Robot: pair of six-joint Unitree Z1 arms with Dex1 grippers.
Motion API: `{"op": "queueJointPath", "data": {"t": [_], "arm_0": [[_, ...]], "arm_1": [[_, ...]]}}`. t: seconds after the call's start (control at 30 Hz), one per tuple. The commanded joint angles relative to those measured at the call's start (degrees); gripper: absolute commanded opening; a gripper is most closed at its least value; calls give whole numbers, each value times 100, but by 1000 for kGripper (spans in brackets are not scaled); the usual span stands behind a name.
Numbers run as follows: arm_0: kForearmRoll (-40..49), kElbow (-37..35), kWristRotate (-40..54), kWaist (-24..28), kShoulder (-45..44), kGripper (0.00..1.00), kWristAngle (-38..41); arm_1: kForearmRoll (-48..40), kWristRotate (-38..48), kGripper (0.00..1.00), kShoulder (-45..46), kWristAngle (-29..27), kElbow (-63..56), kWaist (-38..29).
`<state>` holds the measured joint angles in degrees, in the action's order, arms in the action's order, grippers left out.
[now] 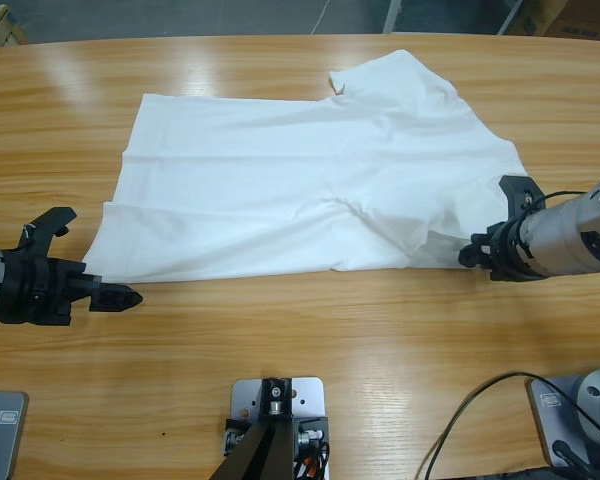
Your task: Fold clothes
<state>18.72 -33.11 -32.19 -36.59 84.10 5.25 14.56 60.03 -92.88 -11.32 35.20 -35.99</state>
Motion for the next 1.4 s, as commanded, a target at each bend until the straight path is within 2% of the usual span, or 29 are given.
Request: {"op": "queueJointPath", "data": {"t": [0.03,0.23,0.5,0.67,0.97,1.13,1.23,1.3,1.33,1.4], "arm_0": [[7,138,-7,-33,40,964,108],[8,138,-16,-33,36,964,108],[8,138,-16,-33,12,964,108],[8,146,-16,-33,-8,964,108],[8,153,-16,-33,-23,964,124],[8,152,-7,-33,-67,964,143],[8,118,-7,-33,-194,964,147],[30,59,-16,-33,-331,964,147],[45,30,-16,-33,-370,964,150],[54,-12,-16,-33,-342,964,152]], "arm_1": [[-6,-198,517,-78,-93,-154,391],[-43,-388,517,-81,-130,-152,645],[-78,-1030,517,-53,-273,-32,1343],[19,-1072,525,-37,-429,-16,1398],[871,-1090,545,261,-777,179,1398],[955,-1090,876,337,-934,323,1354],[1330,-935,957,743,-837,365,1104],[1458,-784,942,1306,-608,358,696],[1414,-741,899,1569,-450,368,396],[1035,-682,713,1847,-211,365,-207]]}}
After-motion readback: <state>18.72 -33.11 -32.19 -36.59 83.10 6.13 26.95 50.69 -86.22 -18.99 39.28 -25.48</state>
